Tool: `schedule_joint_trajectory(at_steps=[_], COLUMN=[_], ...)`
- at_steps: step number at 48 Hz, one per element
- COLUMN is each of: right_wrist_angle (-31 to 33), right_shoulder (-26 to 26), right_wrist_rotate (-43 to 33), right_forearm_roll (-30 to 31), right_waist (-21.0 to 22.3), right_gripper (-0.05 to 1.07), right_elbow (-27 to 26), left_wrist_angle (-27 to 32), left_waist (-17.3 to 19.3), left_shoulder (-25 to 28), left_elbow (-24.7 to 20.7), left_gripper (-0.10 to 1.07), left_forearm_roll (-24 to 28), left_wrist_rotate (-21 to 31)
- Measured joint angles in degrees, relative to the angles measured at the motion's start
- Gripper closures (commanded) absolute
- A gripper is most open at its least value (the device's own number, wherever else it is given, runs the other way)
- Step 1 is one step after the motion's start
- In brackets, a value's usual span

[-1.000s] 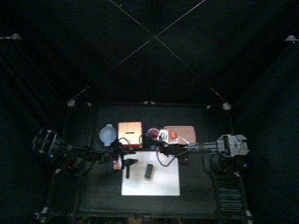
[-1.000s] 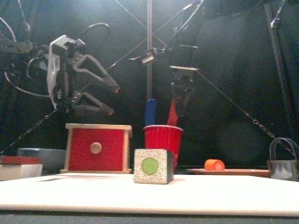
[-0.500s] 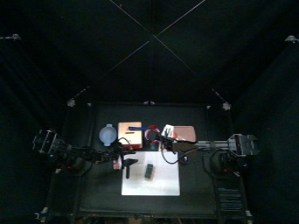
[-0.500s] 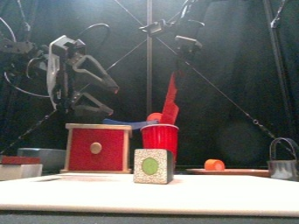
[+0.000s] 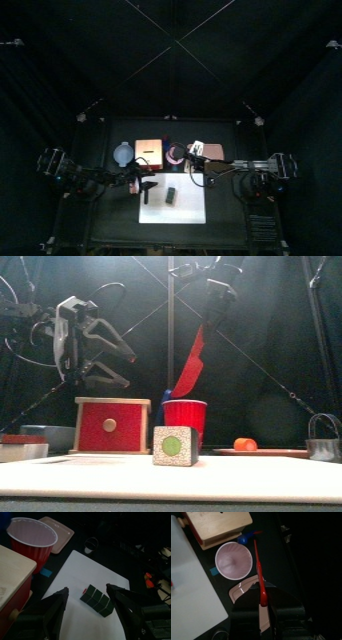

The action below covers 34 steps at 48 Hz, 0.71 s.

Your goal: Cut sushi roll

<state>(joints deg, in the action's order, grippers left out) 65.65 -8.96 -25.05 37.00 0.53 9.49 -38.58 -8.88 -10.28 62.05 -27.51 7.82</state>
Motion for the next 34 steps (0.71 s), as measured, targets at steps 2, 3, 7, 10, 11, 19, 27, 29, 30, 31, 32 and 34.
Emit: schedule_joint_trajectory(at_steps=[2,3,7,10,11,19,27,29,30,31,32,34], right_wrist_angle=[0.0,0.0,0.0,-0.26,-0.35,-3.25,-8.53,-9.84,-10.46,-11.07,-11.78,-13.01], right_shoulder=[-0.62,-0.88,-2.46,-3.43,-3.78,-6.59,-10.02,-10.46,-10.81,-10.99,-11.25,-11.6], right_wrist_rotate=[-0.09,-0.18,-1.05,-2.37,-2.9,-7.73,-13.89,-15.47,-16.26,-17.23,-18.02,-19.6], right_forearm_roll=[0.0,0.0,-0.09,-0.09,-0.09,-0.18,-0.26,-0.26,-0.26,-0.18,-0.18,-0.18], right_waist=[-0.26,-0.35,-1.05,-1.49,-1.67,-3.69,-6.77,-7.65,-8.09,-8.61,-9.05,-10.11], right_gripper=[0.7,0.7,0.7,0.7,0.7,0.71,0.71,0.71,0.71,0.71,0.71,0.71], right_elbow=[0.0,0.0,0.18,0.53,0.7,2.64,5.71,6.68,7.21,7.73,8.26,9.67], left_wrist_angle=[0.0,0.0,0.0,0.0,0.0,0.0,0.0,0.0,0.0,0.0,0.0,0.0], left_waist=[0.0,0.0,0.0,0.09,0.09,0.0,-0.62,-0.97,-1.05,-1.32,-1.41,-1.67], left_shoulder=[0.0,0.0,-0.09,-0.18,-0.35,-2.2,-5.27,-5.8,-6.06,-6.33,-6.59,-6.94], left_elbow=[0.0,0.0,0.0,0.0,0.0,0.26,1.41,1.76,1.85,2.02,2.2,2.55], left_gripper=[0.03,0.03,0.03,0.03,0.03,0.03,0.03,0.03,0.03,0.03,0.03,0.03], left_forearm_roll=[-0.09,-0.09,-0.09,0.0,-0.09,0.18,0.97,1.05,1.23,1.49,1.76,2.29], left_wrist_rotate=[0.09,0.09,0.0,0.0,-0.09,-0.26,-0.26,-0.35,-0.26,-0.35,-0.35,-0.26])
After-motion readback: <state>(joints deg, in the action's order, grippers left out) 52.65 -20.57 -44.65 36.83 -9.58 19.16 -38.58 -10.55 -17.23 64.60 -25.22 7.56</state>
